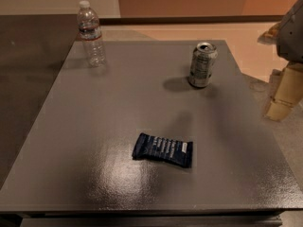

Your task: Move rxbar blueberry near 7up can

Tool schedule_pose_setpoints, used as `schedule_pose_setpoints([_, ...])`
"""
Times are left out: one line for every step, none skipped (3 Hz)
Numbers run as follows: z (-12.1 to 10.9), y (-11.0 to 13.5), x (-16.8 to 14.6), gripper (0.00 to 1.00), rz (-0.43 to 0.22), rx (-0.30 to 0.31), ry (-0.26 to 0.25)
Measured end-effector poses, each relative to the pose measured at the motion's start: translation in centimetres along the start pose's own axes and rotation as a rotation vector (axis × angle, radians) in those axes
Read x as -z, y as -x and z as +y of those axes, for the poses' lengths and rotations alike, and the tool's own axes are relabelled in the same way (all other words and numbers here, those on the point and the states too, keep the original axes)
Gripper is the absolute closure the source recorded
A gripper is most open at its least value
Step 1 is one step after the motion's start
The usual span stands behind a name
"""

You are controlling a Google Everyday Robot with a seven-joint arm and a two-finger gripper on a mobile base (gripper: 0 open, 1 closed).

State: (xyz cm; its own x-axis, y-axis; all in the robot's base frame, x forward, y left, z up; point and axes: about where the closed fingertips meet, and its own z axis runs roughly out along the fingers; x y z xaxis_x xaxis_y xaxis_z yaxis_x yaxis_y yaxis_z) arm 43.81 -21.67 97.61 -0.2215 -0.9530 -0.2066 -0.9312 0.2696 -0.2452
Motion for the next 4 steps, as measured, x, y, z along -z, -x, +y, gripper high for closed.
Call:
schedule_pose_setpoints([0.0, 0.0, 0.0, 0.00, 0.000, 0.000, 0.000])
schedule_pose_setpoints([1.0, 1.1, -1.3, 0.00, -0.046, 0.018, 0.035])
schedule_pose_setpoints([2.8, 2.9, -3.9, 0.00, -0.136, 0.037, 0.098])
schedule_pose_setpoints([4.7, 5.1, -6.7, 0.00, -0.243, 0.042, 0.140])
